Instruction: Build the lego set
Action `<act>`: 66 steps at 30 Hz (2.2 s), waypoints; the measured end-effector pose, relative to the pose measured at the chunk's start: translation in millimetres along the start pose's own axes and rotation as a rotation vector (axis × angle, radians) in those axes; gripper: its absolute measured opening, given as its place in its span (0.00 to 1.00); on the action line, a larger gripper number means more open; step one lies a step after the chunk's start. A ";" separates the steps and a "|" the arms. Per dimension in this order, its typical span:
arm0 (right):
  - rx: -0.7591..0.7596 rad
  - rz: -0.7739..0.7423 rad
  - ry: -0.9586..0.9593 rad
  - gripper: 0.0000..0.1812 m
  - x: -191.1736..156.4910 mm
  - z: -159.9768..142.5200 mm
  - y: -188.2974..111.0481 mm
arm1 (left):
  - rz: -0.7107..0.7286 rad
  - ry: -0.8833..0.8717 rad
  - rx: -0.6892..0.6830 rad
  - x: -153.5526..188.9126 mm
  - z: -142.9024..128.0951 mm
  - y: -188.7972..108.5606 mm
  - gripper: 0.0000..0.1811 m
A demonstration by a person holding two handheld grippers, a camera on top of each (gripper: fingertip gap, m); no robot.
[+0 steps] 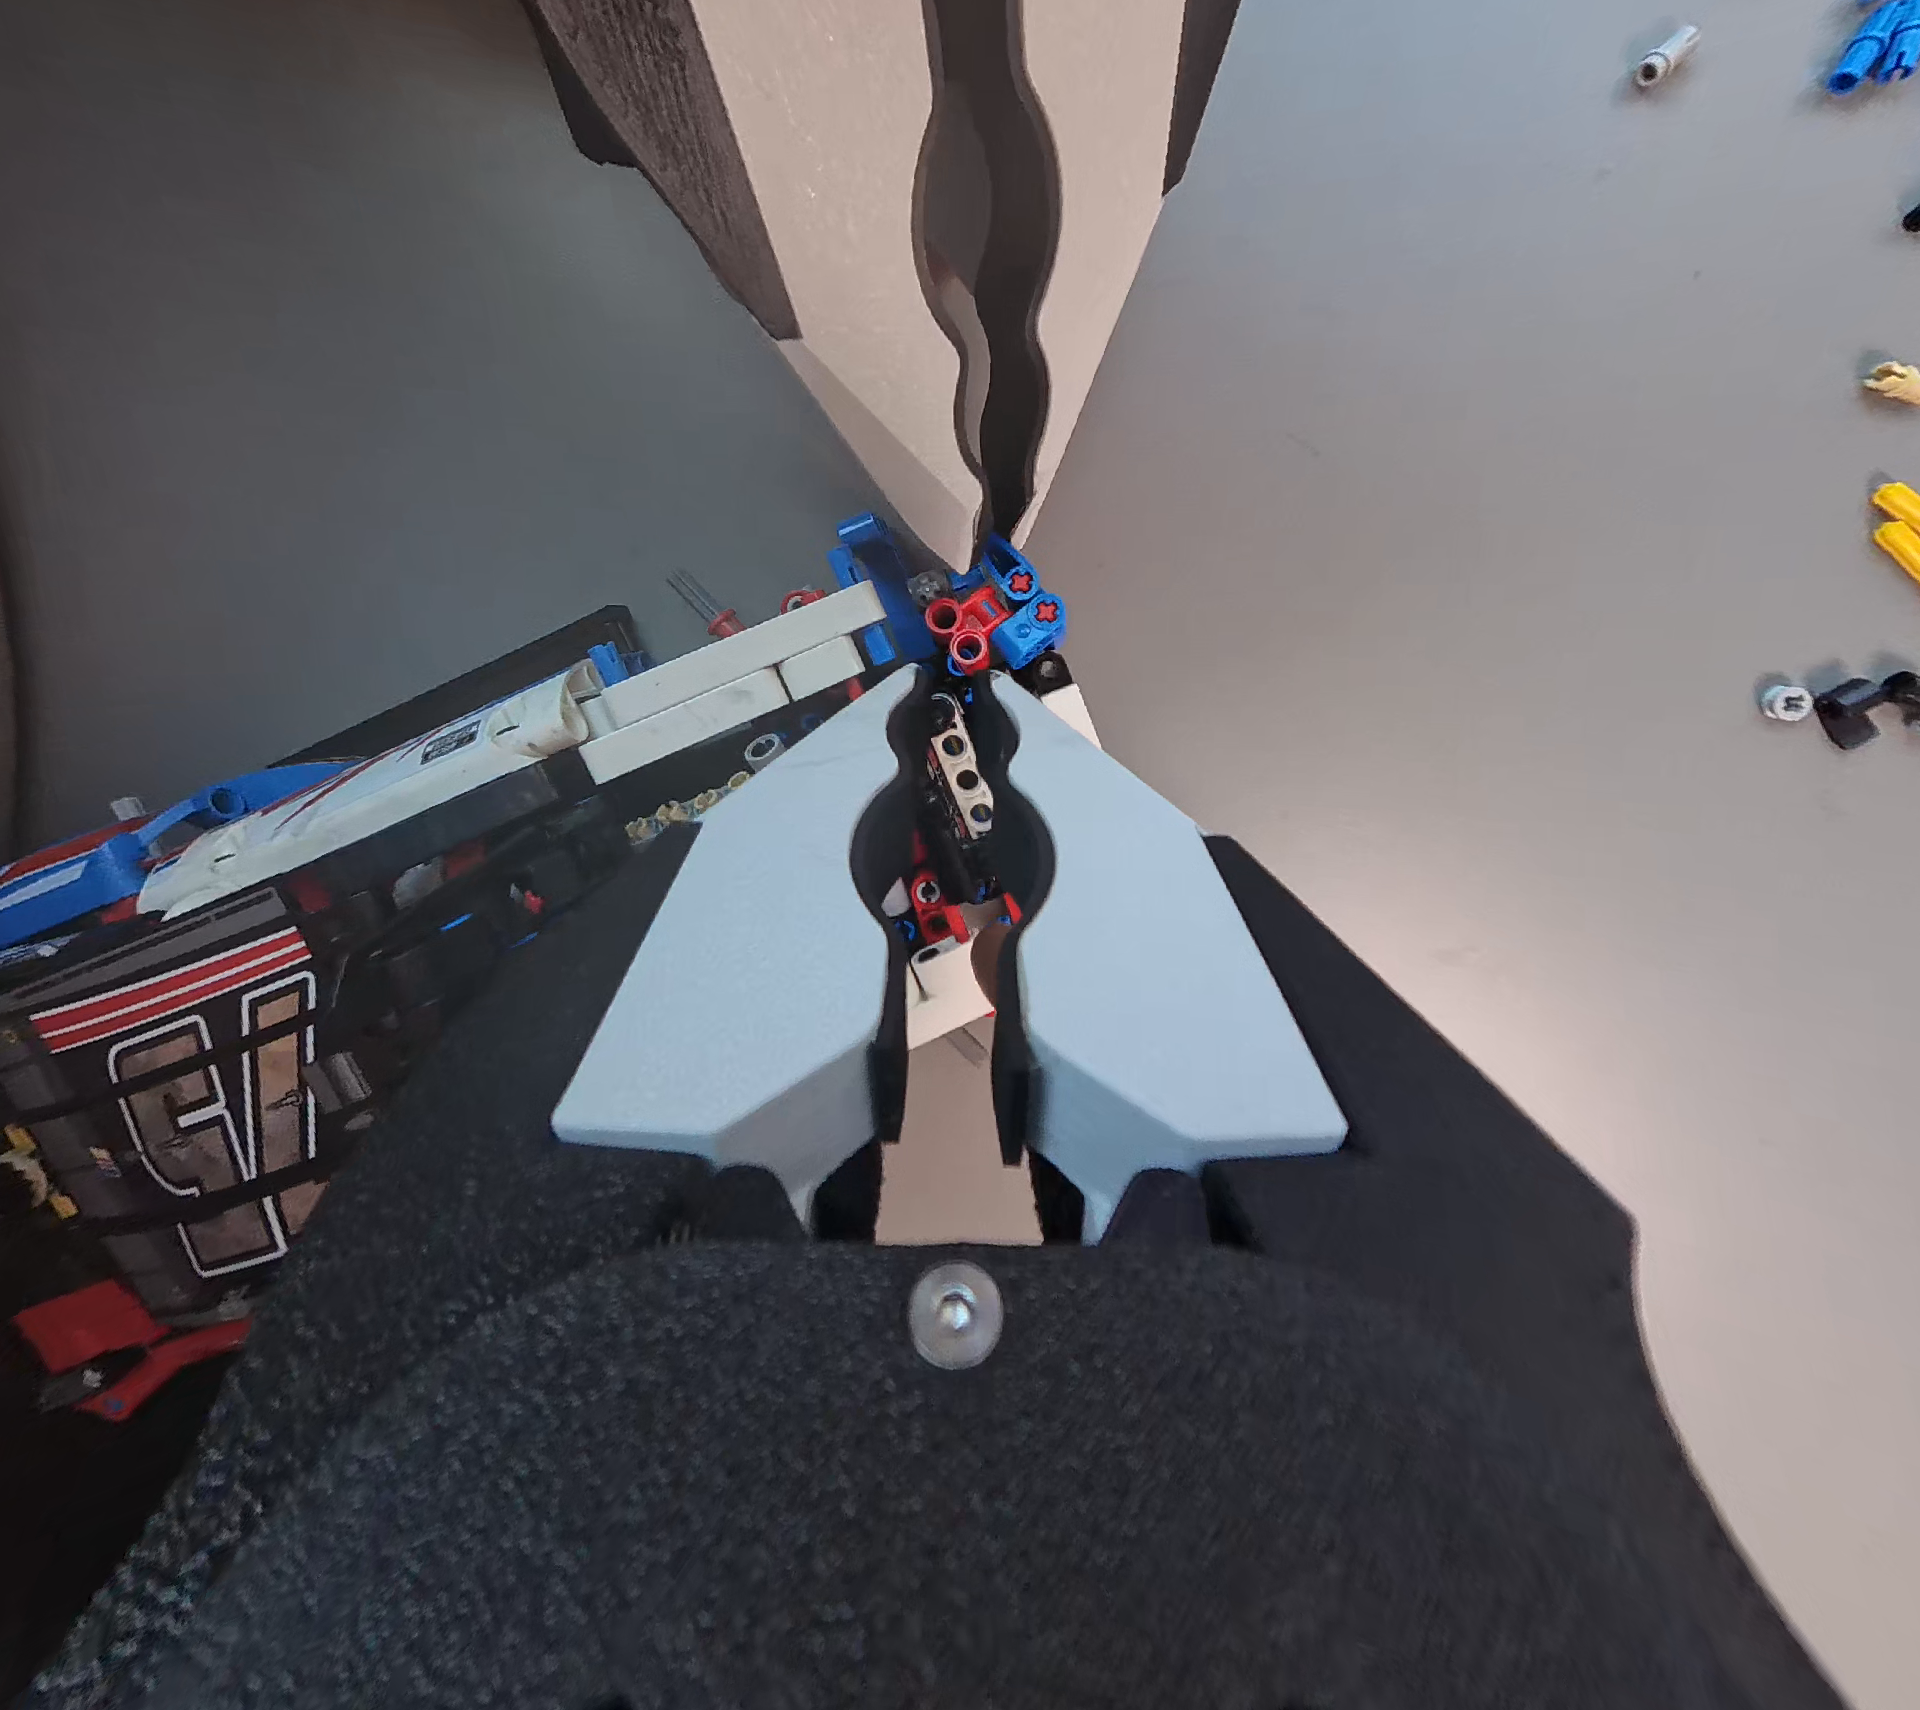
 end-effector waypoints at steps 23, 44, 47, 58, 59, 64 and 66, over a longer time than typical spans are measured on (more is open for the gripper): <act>0.012 -0.065 0.037 0.02 0.3 -2.2 6.7 | 0.023 0.021 -0.018 4.2 2.6 -0.5 0.02; -0.074 0.045 -0.005 0.01 0.9 -5.2 7.5 | -0.047 -0.029 0.039 5.6 3.9 -2.2 0.02; -0.104 0.061 0.000 0.01 1.1 -7.2 12.4 | -0.041 -0.032 0.036 4.4 3.0 -0.1 0.02; -0.115 0.087 -0.012 0.01 1.6 -6.5 13.7 | -0.061 -0.058 0.045 1.4 0.7 0.8 0.01; -0.097 0.085 -0.003 0.01 1.8 -6.4 12.8 | -0.060 -0.061 0.051 1.3 0.7 0.8 0.02; 0.053 0.043 0.015 0.01 4.9 5.0 -10.6 | -0.079 -0.094 0.070 0.6 -0.7 -1.5 0.02; 0.080 0.019 -0.006 0.00 2.8 8.5 -12.4 | -0.080 -0.096 0.070 0.1 -1.7 -2.4 0.03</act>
Point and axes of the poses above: each gripper's, where its closed fingertips meet, y out along the fingers, z out of its top, x = y × z across the jaws, the point moved 2 cm from there along -y, back along the fingers, and after that the axes turned 3 degrees about x, right-handed, at the moved point
